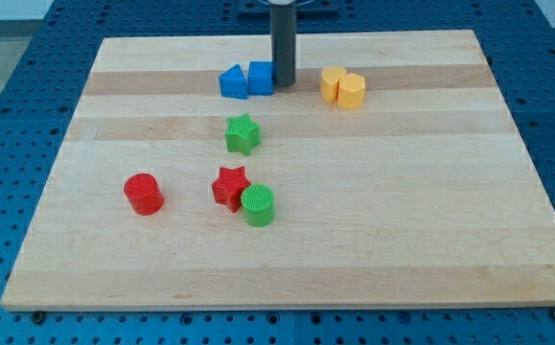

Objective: Move the green star to the center of the board

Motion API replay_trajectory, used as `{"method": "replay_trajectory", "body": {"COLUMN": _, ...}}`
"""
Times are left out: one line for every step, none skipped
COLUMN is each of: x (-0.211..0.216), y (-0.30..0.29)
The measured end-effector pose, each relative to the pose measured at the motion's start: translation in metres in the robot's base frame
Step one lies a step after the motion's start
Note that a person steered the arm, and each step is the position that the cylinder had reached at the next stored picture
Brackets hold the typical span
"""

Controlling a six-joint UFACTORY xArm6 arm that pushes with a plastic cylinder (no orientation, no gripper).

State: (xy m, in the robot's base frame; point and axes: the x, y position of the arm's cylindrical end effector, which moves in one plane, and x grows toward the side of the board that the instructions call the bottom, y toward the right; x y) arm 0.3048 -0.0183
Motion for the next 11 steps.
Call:
{"method": "replay_trajectory", "body": {"x": 0.020, "y": -0.030}}
{"method": "replay_trajectory", "body": {"x": 0.039, "y": -0.067}}
{"method": "replay_trajectory", "body": {"x": 0.048, "y": -0.077}}
{"method": "replay_trajectory", "body": {"x": 0.066, "y": -0.076}}
{"method": "replay_trajectory", "body": {"x": 0.078, "y": -0.076}}
{"method": "replay_trajectory", "body": {"x": 0.111, "y": -0.068}}
{"method": "replay_trajectory", "body": {"x": 0.115, "y": -0.032}}
{"method": "replay_trajectory", "body": {"x": 0.085, "y": 0.018}}
{"method": "replay_trajectory", "body": {"x": 0.079, "y": 0.032}}
{"method": "replay_trajectory", "body": {"x": 0.080, "y": 0.032}}
{"method": "replay_trajectory", "body": {"x": 0.099, "y": 0.050}}
